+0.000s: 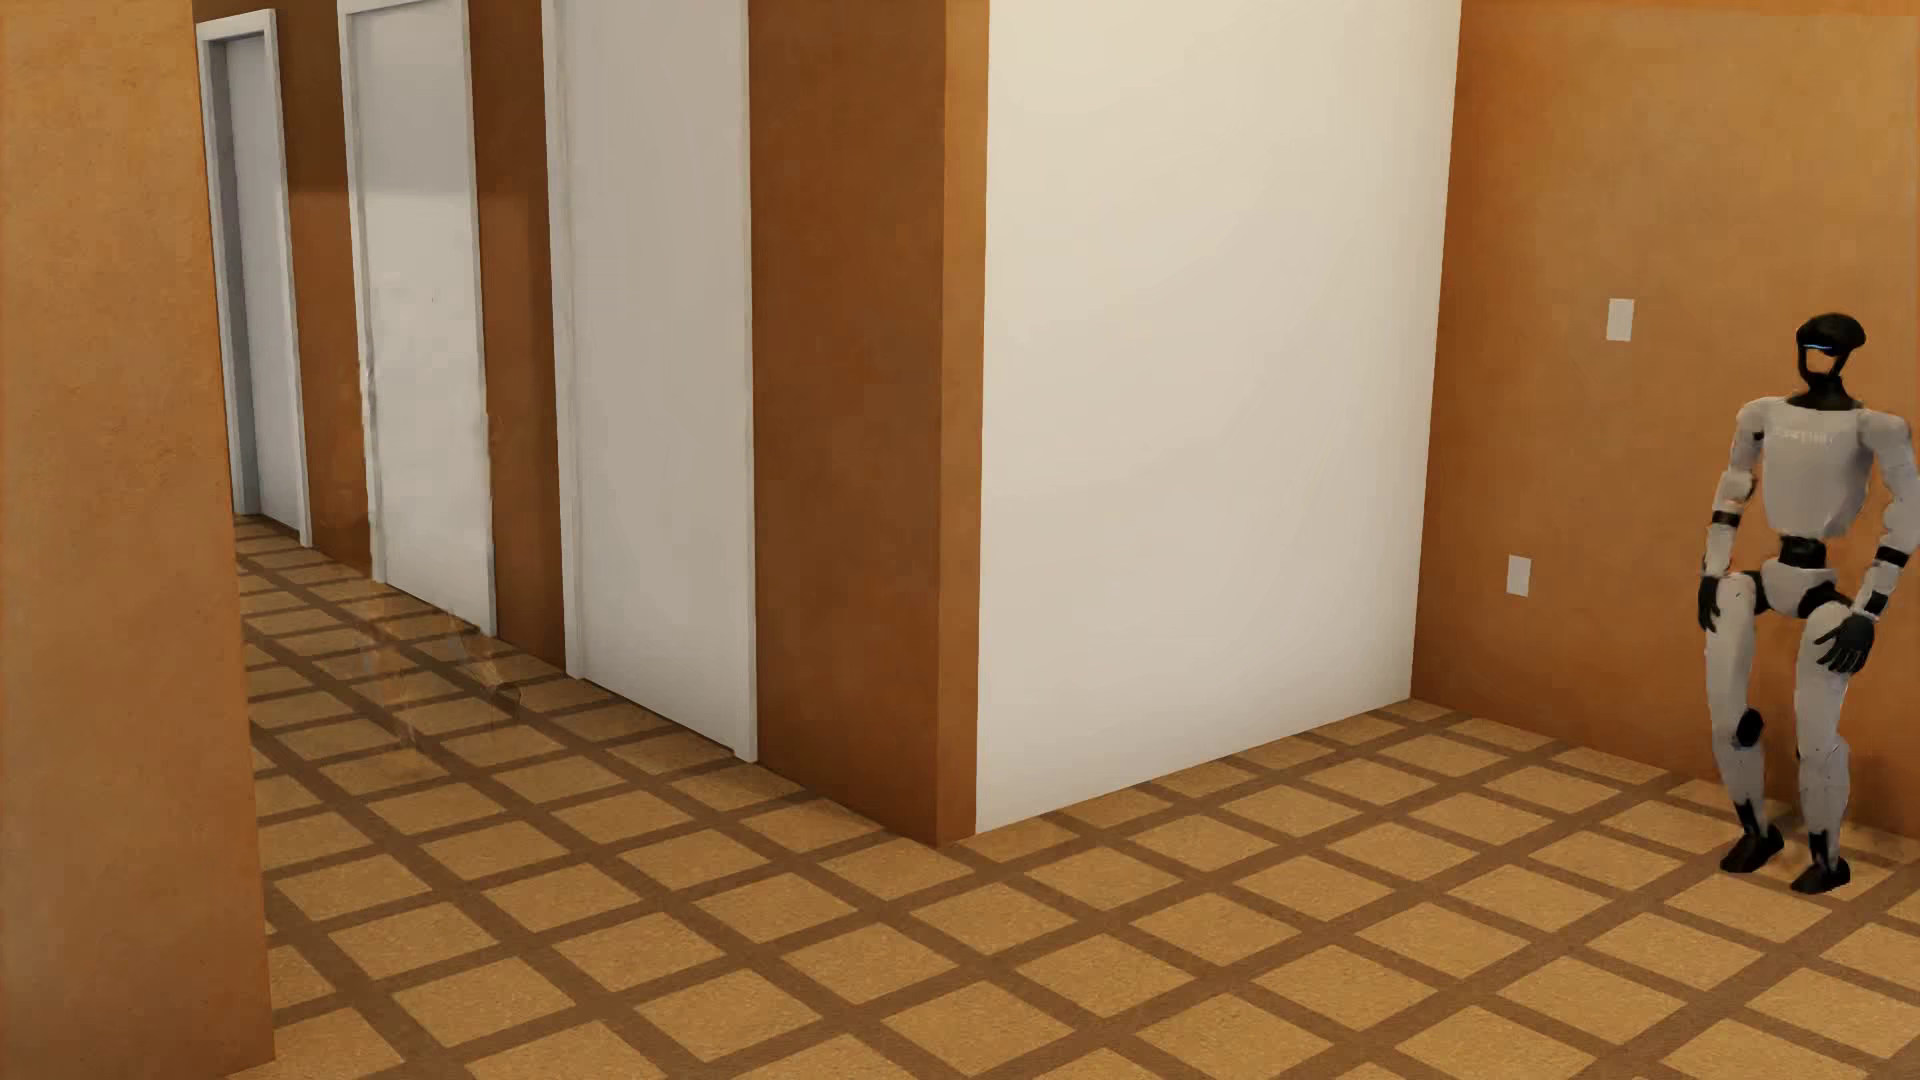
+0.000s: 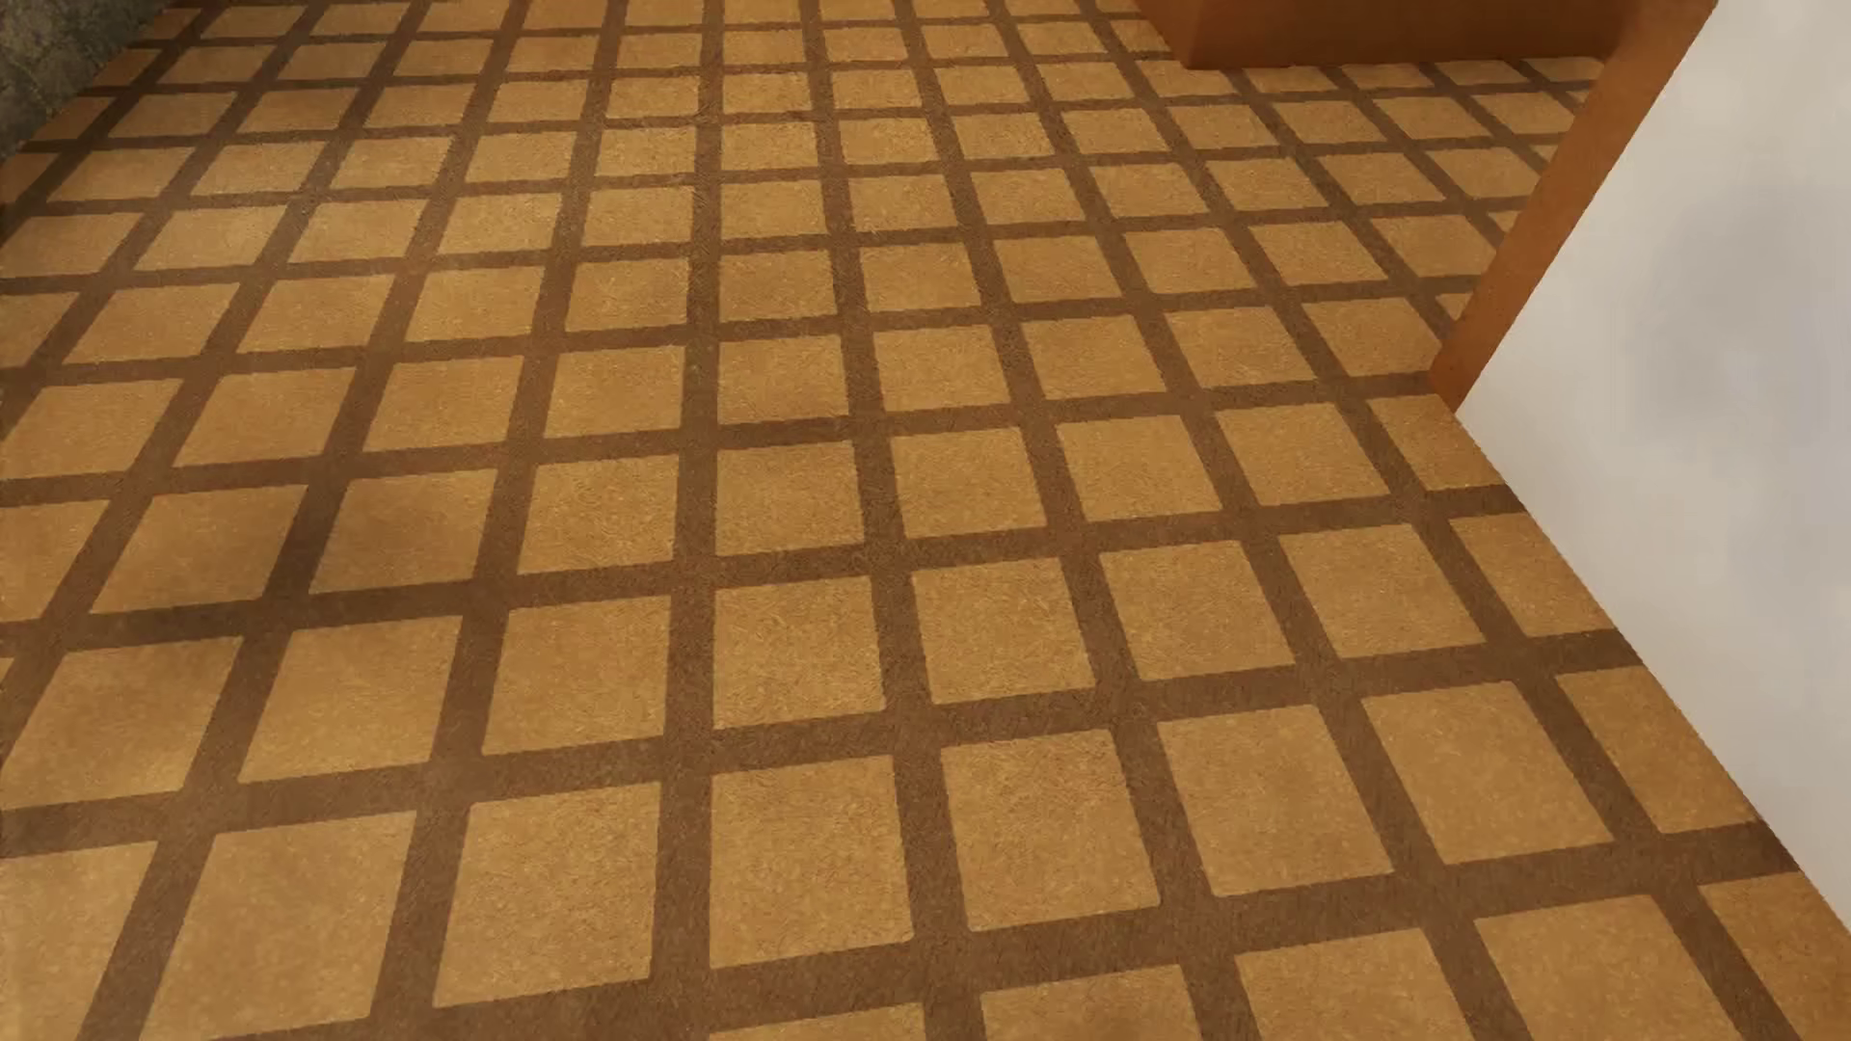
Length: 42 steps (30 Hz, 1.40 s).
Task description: Go around the corner
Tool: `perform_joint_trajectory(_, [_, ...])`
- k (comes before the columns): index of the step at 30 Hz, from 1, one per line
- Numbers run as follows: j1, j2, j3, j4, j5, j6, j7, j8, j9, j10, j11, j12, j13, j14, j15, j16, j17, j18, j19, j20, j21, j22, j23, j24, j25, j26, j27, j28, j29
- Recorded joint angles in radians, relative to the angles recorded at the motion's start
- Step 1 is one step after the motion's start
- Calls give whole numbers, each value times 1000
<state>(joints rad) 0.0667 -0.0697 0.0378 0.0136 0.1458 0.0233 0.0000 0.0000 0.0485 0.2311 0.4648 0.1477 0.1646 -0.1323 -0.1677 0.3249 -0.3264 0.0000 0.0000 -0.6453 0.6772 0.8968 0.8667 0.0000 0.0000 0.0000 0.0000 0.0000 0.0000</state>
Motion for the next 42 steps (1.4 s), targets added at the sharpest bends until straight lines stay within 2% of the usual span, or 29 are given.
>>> perform_joint_trajectory(1, [-27, -25, -26, 4, 10, 1, 0, 0, -4, 23, 14, 6, -8, -24, 16, 3, 3, 0, 0, 67, 5, 13, 2, 0, 0, 0, 0, 0, 0])
perform_joint_trajectory(2, [12, -16, 31, 6, 25, 15, 0, 0, -18, -65, 26, 38, 13, -75, 9, -2, -1, 0, 0, 96, 2, 9, -8, 0, 0, 0, 0, 0, 0])
perform_joint_trajectory(3, [-41, -22, -5, -2, 18, 3, 0, 0, -2, 266, 36, 34, 0, -201, 21, 5, -5, 0, 0, 74, 5, 5, -17, 0, 0, 0, 0, 0, 0])
perform_joint_trajectory(5, [-156, 15, 11, 13, 34, 13, 0, 0, 23, 455, 37, 55, 0, -217, -42, 7, -13, 0, 0, 75, -17, -4, -61, 0, 0, 0, 0, 0, 0])
perform_joint_trajectory(7, [-269, 88, 37, 28, 32, 25, 0, 0, 76, 688, 43, 67, -38, -178, -84, -14, -38, 0, 0, 84, 35, 21, -71, 0, 0, 0, 0, 0, 0])
perform_joint_trajectory(9, [-387, 117, 137, 31, 5, 0, 0, 0, 55, 689, 14, 102, -70, -168, -142, -8, -25, 0, 0, 79, 17, 17, -60, 0, 0, 0, 0, 0, 0])
perform_joint_trajectory(14, [-583, 335, 224, 54, -23, -5, 0, 0, 73, 417, -66, 147, -134, 35, -341, 0, -34, 0, 0, 89, -31, 91, -117, 0, 0, 0, 0, 0, 0])
perform_joint_trajectory(16, [-625, 395, 260, 62, -37, -5, 0, 0, 81, 392, -65, 152, -152, 25, -355, 1, -38, 0, 0, 99, -32, 108, -107, 0, 0, 0, 0, 0, 0])
perform_joint_trajectory(18, [-661, 435, 309, 58, -71, -21, 0, 0, 78, 526, -41, 156, -142, 31, -290, 13, -35, 0, 0, 84, 5, 108, -73, 0, 0, 0, 0, 0, 0])
perform_joint_trajectory(19, [-668, 430, 321, 39, -104, -48, 0, 0, 75, 590, 6, 145, -123, 6, -199, 14, -17, 0, 0, 58, 5, 128, -34, 0, 0, 0, 0, 0, 0])
perform_joint_trajectory(21, [-591, 370, 300, 12, -129, -46, 0, 0, 60, 656, 235, 138, -40, -80, 100, 9, -7, 0, 0, 93, -1, 126, -28, 0, 0, 0, 0, 0, 0])
perform_joint_trajectory(22, [-536, 292, 244, -18, -133, -46, 0, 0, 71, 648, 416, 126, -28, -115, 226, 3, -15, 0, 0, 116, 42, 122, -19, 0, 0, 0, 0, 0, 0])
perform_joint_trajectory(23, [-498, 156, 212, -33, -136, -40, 0, 0, 67, 643, 648, 109, -1, -157, 239, -7, -24, 0, 0, 124, 32, 92, -36, 0, 0, 0, 0, 0, 0])
perform_joint_trajectory(24, [-404, 59, 176, -38, -129, -28, 0, 0, 78, 603, 808, 98, 7, -178, 222, -3, -26, 0, 0, 121, 75, 63, -2, 0, 0, 0, 0, 0, 0])
perform_joint_trajectory(25, [-323, -44, 95, -38, -101, -7, 0, 0, 90, 550, 878, 82, 32, -180, 219, -7, -18, 0, 0, 140, 24, 20, 7, 0, 0, 0, 0, 0, 0])
perform_joint_trajectory(26, [-243, -146, 30, -36, -88, 10, 0, 0, 90, 490, 851, 63, 64, -186, 223, -1, -29, 0, 0, 132, 3, -24, -12, 0, 0, 0, 0, 0, 0])
perform_joint_trajectory(29, [33, -302, -123, -3, -57, 49, 0, 0, 100, 321, 346, 36, 109, -223, 440, 20, -50, 0, 0, 183, 50, -136, 13, 0, 0, 0, 0, 0, 0])
perform_joint_trajectory(30, [96, -337, -158, 0, -60, 50, 0, 0, 91, 288, 168, 16, 129, -263, 375, 31, -56, 0, 0, 186, 46, -164, 5, 0, 0, 0, 0, 0, 0])
perform_joint_trajectory(32, [208, -374, -179, -2, -58, 54, 0, 0, 70, 264, -21, -30, 150, -343, -79, 48, -51, 0, 0, 194, 52, -179, 36, 0, 0, 0, 0, 0, 0])
perform_joint_trajectory(33, [234, -397, -210, 1, -69, 56, 0, 0, 66, 279, -9, -38, 154, -358, -130, 41, -51, 0, 0, 219, 73, -169, 43, 0, 0, 0, 0, 0, 0])
perform_joint_trajectory(34, [266, -415, -229, 14, -53, 67, 0, 0, 74, 311, 11, -38, 158, -336, 49, 36, -47, 0, 0, 229, 87, -150, 55, 0, 0, 0, 0, 0, 0])
perform_joint_trajectory(35, [275, -460, -240, 33, -39, 88, 0, 0, 68, 358, 92, -30, 163, -251, 287, 20, -46, 0, 0, 246, 90, -124, 56, 0, 0, 0, 0, 0, 0])
perform_joint_trajectory(36, [268, -461, -248, 68, -12, 119, 0, 0, 74, 460, 179, -3, 156, -100, 399, -2, -44, 0, 0, 257, 104, -90, 72, 0, 0, 0, 0, 0, 0])
perform_joint_trajectory(37, [232, -409, -224, 90, 19, 134, 0, 0, 72, 626, 217, 29, 156, 103, 397, -17, -46, 0, 0, 238, 109, -53, 83, 0, 0, 0, 0, 0, 0])
perform_joint_trajectory(38, [132, -364, -193, 103, 50, 133, 0, 0, 64, 832, 242, 60, 156, 230, 380, -24, -37, 0, 0, 223, 77, -38, 86, 0, 0, 0, 0, 0, 0])
perform_joint_trajectory(39, [40, -283, -158, 124, 74, 141, 0, 0, 76, 1034, 232, 78, 141, 154, 329, -22, -46, 0, 0, 177, 79, -24, 59, 0, 0, 0, 0, 0, 0])
perform_joint_trajectory(40, [-50, -183, -106, 132, 72, 133, 0, 0, 87, 1149, 201, 98, 121, -13, 254, -22, -47, 0, 0, 156, 70, -20, 43, 0, 0, 0, 0, 0, 0])
perform_joint_trajectory(41, [-142, -87, -44, 118, 55, 101, 0, 0, 91, 1183, 160, 114, 88, -124, 186, -13, -50, 0, 0, 140, 83, -4, 23, 0, 0, 0, 0, 0, 0])
perform_joint_trajectory(42, [-233, -15, 23, 114, 41, 74, 0, 0, 78, 1129, 124, 137, 51, -175, 113, -12, -50, 0, 0, 159, 76, 15, 10, 0, 0, 0, 0, 0, 0])
